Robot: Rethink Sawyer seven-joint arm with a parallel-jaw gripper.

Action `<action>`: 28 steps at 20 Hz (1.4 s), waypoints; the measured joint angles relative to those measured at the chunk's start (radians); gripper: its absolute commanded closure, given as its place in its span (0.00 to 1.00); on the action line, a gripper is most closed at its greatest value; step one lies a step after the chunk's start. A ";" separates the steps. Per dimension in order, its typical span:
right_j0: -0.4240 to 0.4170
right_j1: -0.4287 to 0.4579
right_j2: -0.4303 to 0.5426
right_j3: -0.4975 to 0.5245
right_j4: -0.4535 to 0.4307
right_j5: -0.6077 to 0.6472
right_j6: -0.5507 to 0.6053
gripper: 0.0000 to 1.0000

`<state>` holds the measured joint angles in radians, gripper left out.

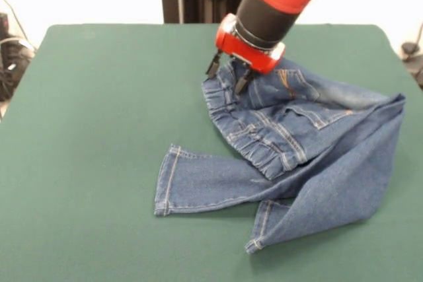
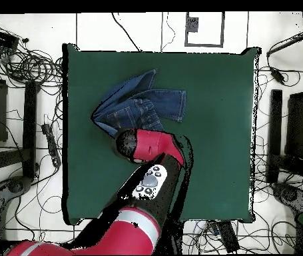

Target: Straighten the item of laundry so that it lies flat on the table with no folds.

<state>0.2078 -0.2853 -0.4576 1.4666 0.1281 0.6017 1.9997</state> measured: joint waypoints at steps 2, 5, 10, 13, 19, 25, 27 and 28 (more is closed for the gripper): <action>-0.008 0.008 0.000 0.000 0.012 -0.003 0.000 0.00; -0.040 0.036 0.013 -0.003 0.042 -0.035 0.000 0.00; -0.082 0.055 0.025 -0.003 0.078 -0.068 0.000 0.00; -0.099 0.056 0.039 -0.003 0.100 -0.070 0.000 1.00; -0.143 0.038 0.089 0.008 0.112 -0.083 0.000 1.00; -0.171 0.018 0.116 0.032 0.114 -0.098 0.000 1.00; -0.167 0.018 0.114 0.033 0.112 -0.101 0.000 1.00; -0.164 0.018 0.113 0.033 0.112 -0.102 0.000 1.00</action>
<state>0.0439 -0.2676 -0.3448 1.4996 0.2399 0.4993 1.9994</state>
